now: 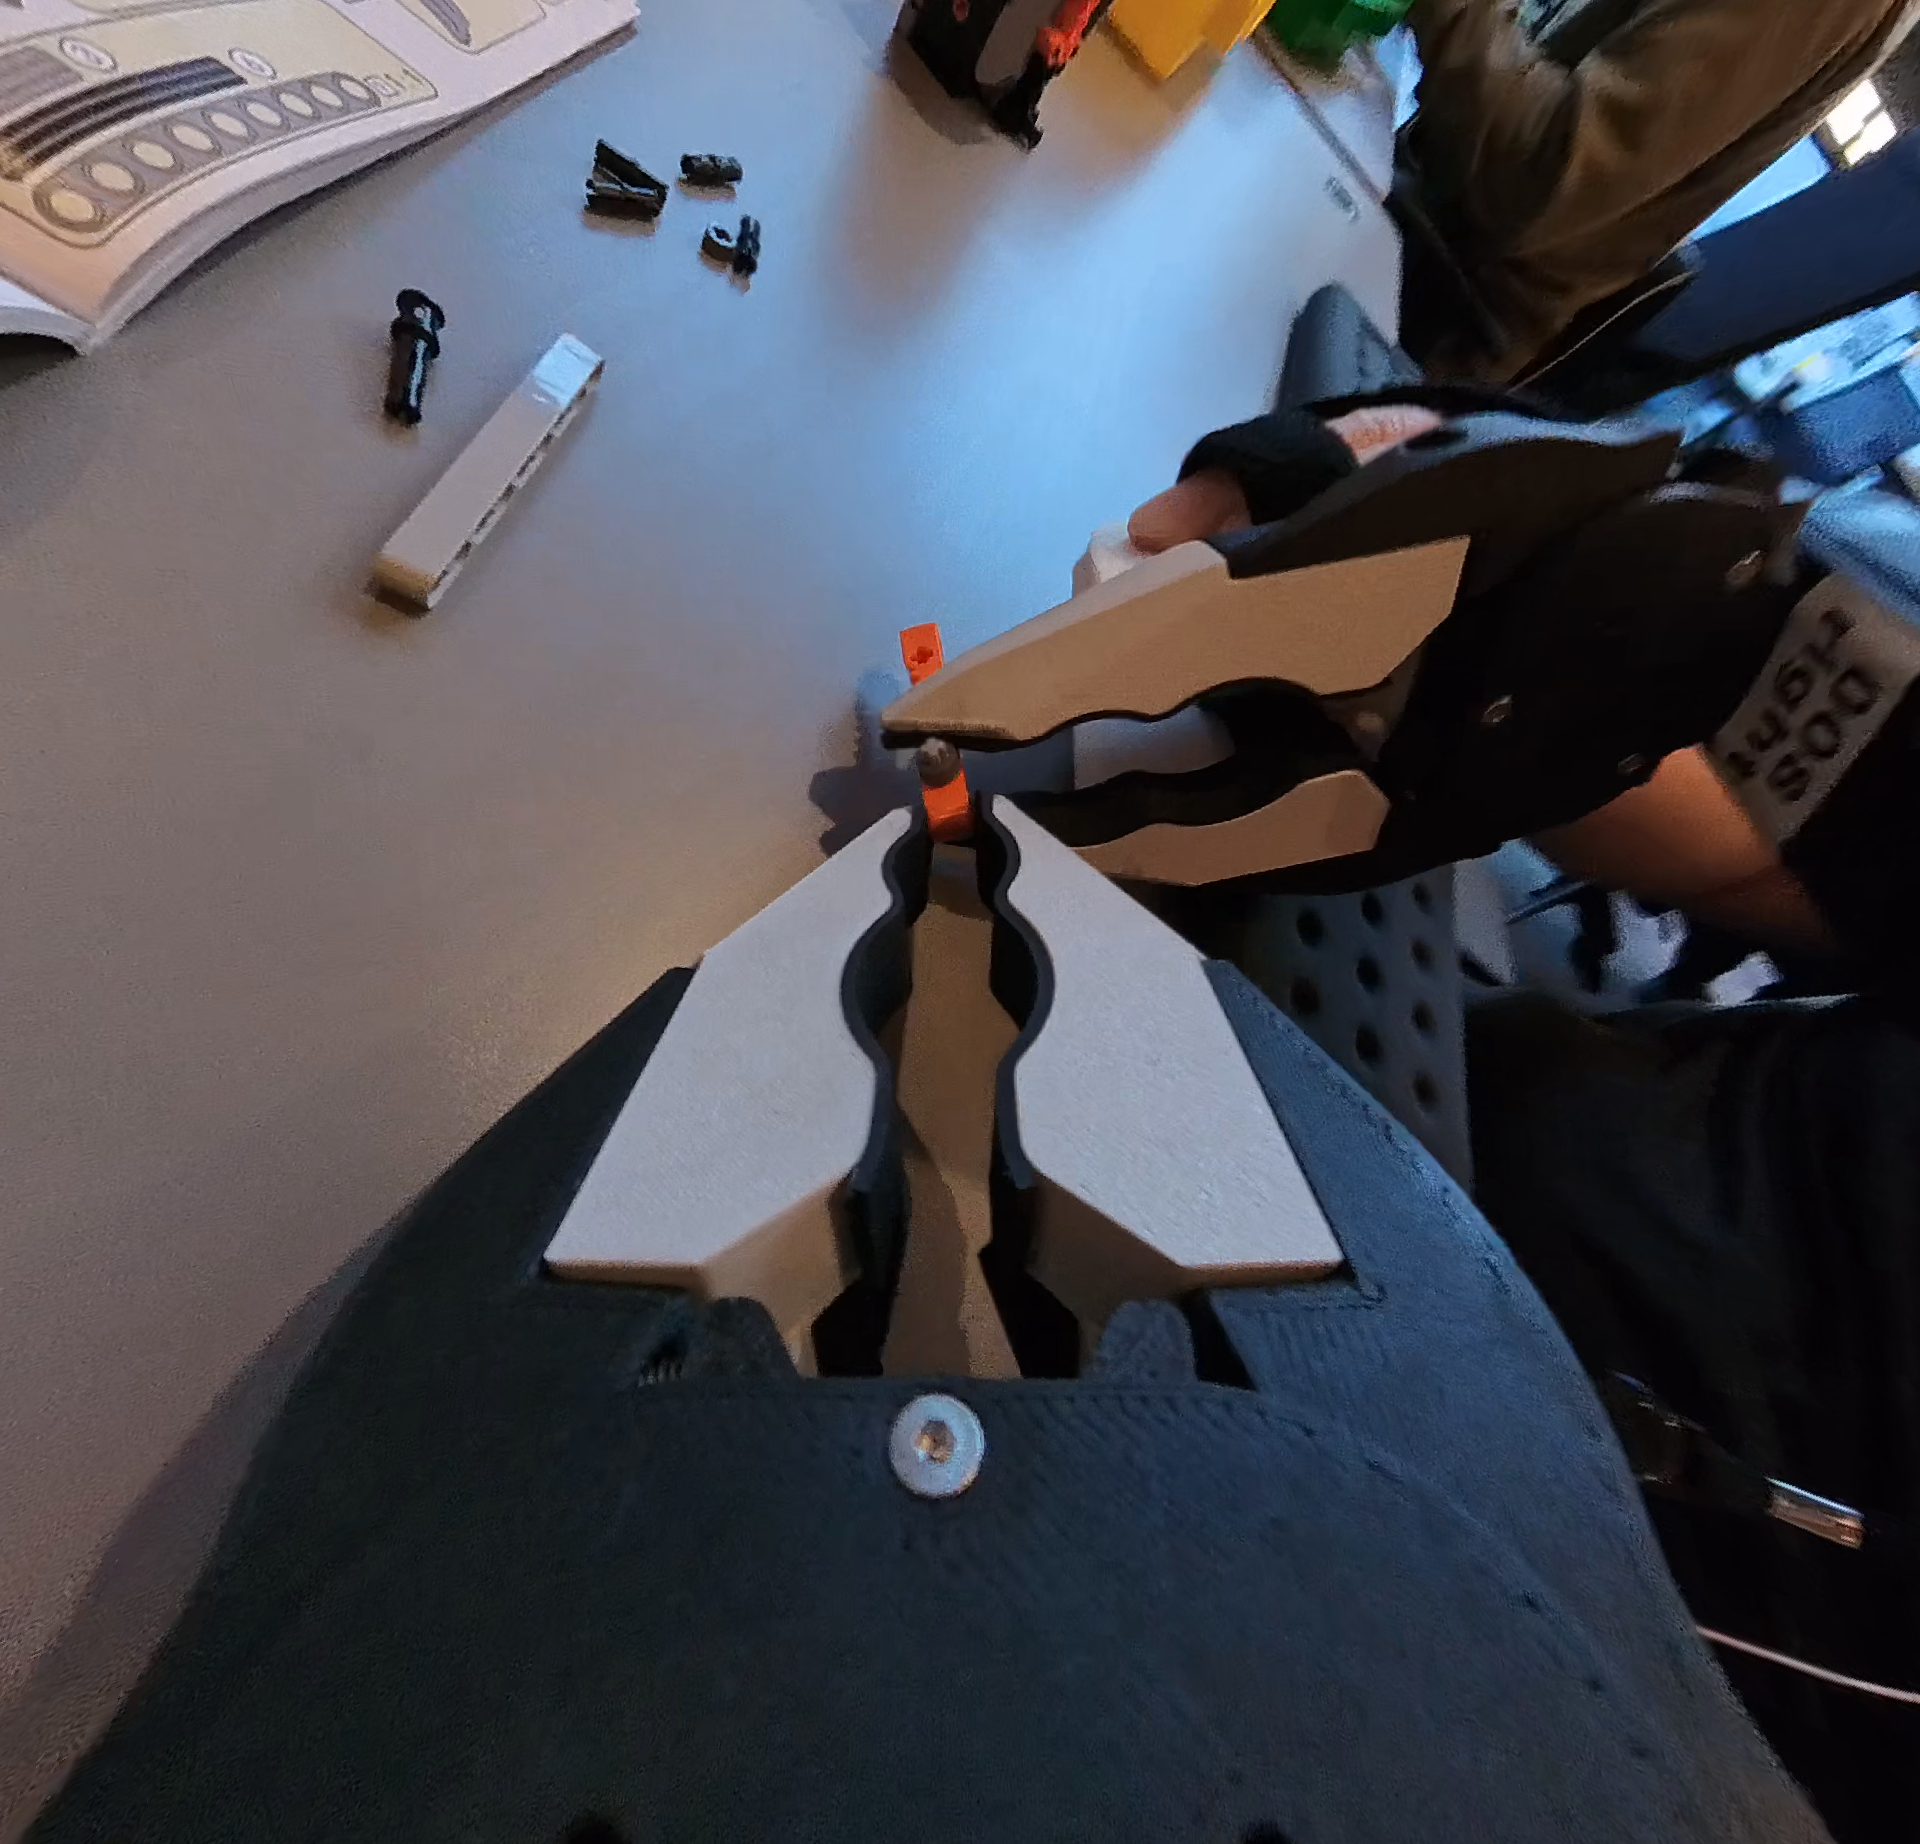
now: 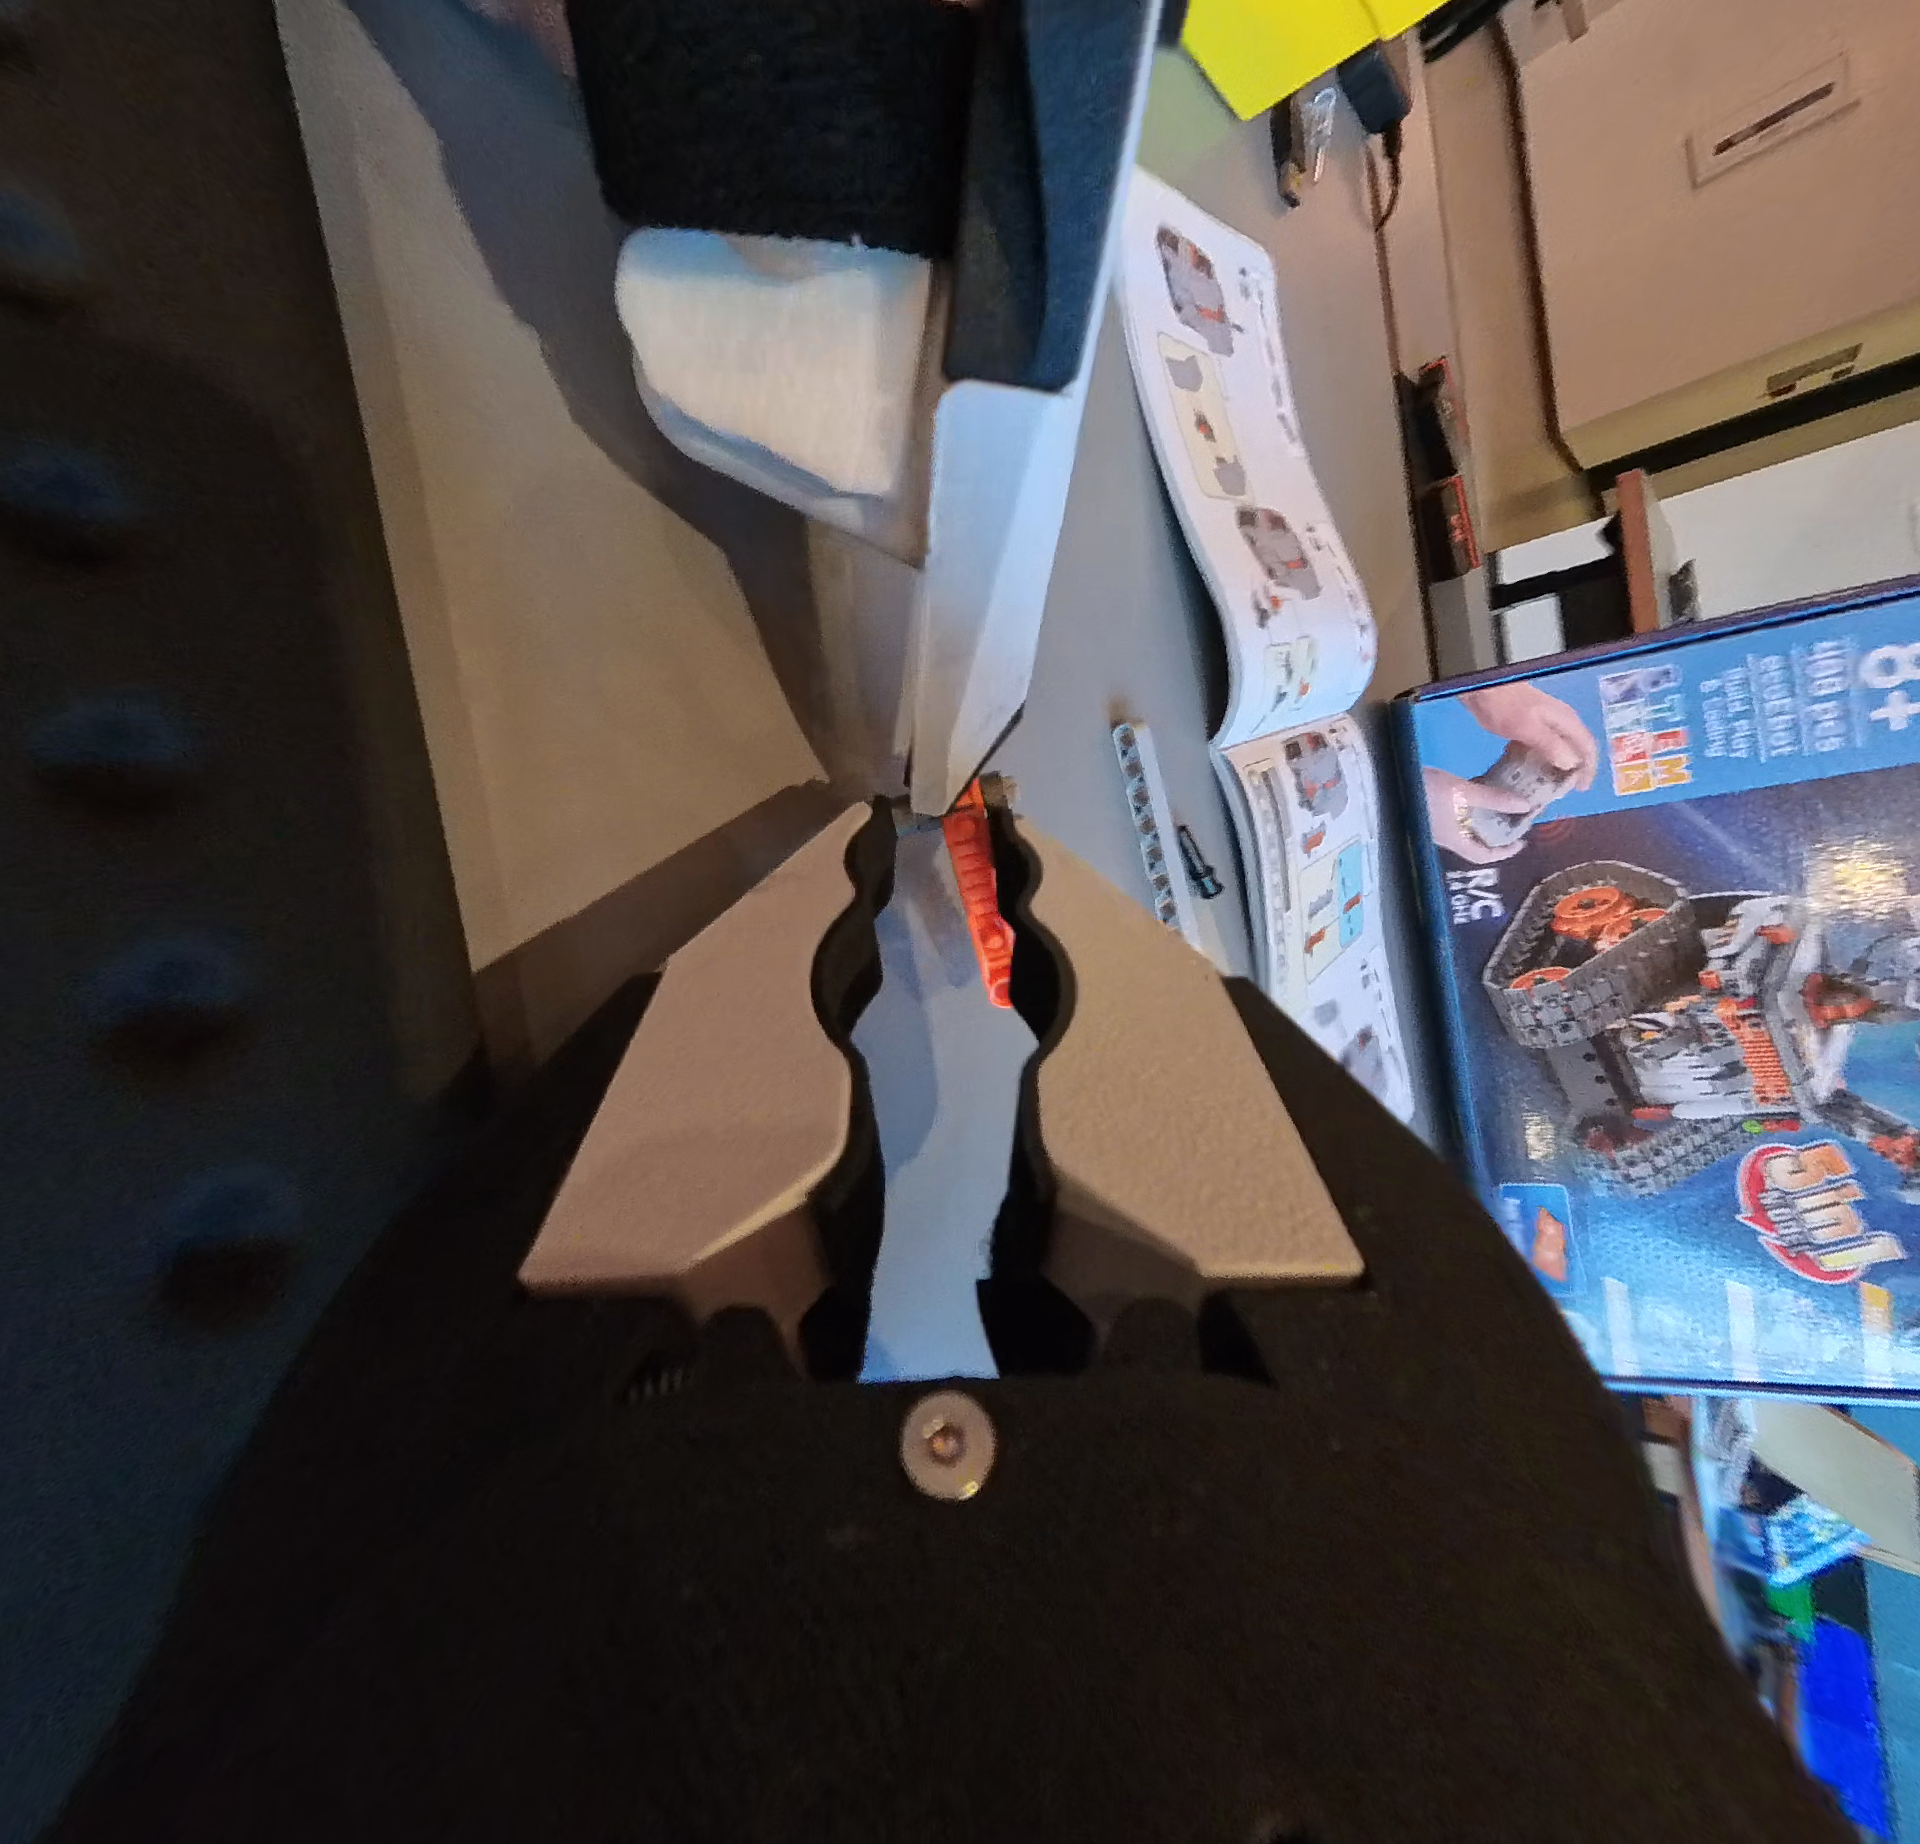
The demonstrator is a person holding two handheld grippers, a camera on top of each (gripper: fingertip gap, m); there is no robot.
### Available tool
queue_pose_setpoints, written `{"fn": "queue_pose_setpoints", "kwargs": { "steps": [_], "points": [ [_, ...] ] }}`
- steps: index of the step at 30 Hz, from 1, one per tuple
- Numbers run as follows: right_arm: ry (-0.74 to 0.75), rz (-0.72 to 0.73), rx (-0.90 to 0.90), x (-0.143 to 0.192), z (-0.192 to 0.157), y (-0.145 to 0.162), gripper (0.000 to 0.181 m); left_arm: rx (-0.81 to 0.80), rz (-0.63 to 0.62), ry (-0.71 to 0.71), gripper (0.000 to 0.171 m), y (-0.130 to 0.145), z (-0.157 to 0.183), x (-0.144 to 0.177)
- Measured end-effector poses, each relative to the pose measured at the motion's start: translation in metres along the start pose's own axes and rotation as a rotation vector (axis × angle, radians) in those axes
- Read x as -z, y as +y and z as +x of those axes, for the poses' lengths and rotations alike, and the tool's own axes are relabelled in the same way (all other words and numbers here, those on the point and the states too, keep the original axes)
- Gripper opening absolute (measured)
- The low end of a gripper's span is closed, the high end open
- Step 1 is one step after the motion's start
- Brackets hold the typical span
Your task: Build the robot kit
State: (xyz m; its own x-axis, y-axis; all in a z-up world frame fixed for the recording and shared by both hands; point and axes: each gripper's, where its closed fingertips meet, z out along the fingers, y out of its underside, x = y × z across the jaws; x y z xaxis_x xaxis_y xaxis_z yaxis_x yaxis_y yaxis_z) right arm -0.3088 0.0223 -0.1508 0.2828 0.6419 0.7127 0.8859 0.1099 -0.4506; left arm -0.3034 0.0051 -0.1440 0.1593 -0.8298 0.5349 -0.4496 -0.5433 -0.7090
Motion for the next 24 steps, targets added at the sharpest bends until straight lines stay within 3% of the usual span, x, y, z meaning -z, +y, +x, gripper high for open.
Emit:
{"fn": "queue_pose_setpoints", "kwargs": {
  "steps": [4,9,15,19,21,24],
  "points": [
    [0.093,0.039,0.072,0.005,0.011,-0.005,0.019,0.058,0.064,0.129,0.004,-0.009,0.009,0.009],
    [0.066,0.074,0.094,0.009,0.005,-0.006,0.020,-0.004,0.026,0.163,0.004,-0.004,0.019,0.006],
    [0.051,0.139,0.032,0.014,0.007,-0.011,0.024,0.047,0.053,0.222,0.004,-0.009,0.020,0.011],
    [-0.047,0.245,-0.123,0.029,0.007,-0.012,0.020,-0.262,-0.024,-0.032,0.004,0.000,0.003,0.007],
    [-0.147,0.301,-0.241,0.035,0.004,-0.014,0.013,-0.431,-0.066,-0.098,0.005,0.007,0.006,0.002],
    [-0.258,0.327,-0.298,0.036,0.005,-0.012,0.008,-0.553,-0.150,-0.145,0.005,0.019,0.005,-0.006]
  ]
}}
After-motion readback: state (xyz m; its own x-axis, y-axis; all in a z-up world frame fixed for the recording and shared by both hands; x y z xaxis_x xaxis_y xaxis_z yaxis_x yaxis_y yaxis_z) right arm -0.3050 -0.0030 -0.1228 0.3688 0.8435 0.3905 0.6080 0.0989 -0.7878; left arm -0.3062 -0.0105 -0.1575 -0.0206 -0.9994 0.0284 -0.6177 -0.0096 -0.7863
